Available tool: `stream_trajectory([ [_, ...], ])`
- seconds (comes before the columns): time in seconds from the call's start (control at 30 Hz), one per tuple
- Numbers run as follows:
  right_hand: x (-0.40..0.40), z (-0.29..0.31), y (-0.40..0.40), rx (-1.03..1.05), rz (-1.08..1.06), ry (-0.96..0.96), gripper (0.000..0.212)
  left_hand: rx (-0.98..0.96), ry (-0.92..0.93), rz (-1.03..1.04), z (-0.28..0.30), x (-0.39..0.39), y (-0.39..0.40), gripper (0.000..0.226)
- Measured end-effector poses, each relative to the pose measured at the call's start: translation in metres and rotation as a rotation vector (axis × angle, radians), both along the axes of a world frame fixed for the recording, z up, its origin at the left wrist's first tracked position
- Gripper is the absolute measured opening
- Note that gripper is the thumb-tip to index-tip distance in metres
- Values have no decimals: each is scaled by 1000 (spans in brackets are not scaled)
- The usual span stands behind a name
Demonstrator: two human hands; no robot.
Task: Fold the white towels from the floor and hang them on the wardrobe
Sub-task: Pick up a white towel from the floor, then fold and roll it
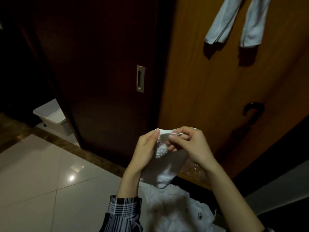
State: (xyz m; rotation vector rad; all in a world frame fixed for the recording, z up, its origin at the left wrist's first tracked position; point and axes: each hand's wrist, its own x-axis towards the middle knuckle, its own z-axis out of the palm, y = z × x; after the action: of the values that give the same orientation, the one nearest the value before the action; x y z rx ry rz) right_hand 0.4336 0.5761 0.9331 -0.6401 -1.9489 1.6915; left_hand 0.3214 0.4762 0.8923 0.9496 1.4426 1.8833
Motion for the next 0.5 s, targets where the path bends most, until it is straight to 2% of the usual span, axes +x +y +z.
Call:
stream_trajectory([
  [0.03,-1,1,-2,21,-42,7,1,17,-14,-18,2,2,0,38],
  [0.23,-7,3,-11,123,-130,-47,9,36,-91,40,7,10,-1,36],
  [0.37,-11,3,-16,86,-196,-49,12,38,-162,23,8,13,-1,45],
  [0.43,-12,2,-17,112,-205,-75,12,43,-110,34,7,12,-2,40],
  [0.5,-13,2,-18,145,-208,-114,13,29,20,74,2,9,-3,32],
])
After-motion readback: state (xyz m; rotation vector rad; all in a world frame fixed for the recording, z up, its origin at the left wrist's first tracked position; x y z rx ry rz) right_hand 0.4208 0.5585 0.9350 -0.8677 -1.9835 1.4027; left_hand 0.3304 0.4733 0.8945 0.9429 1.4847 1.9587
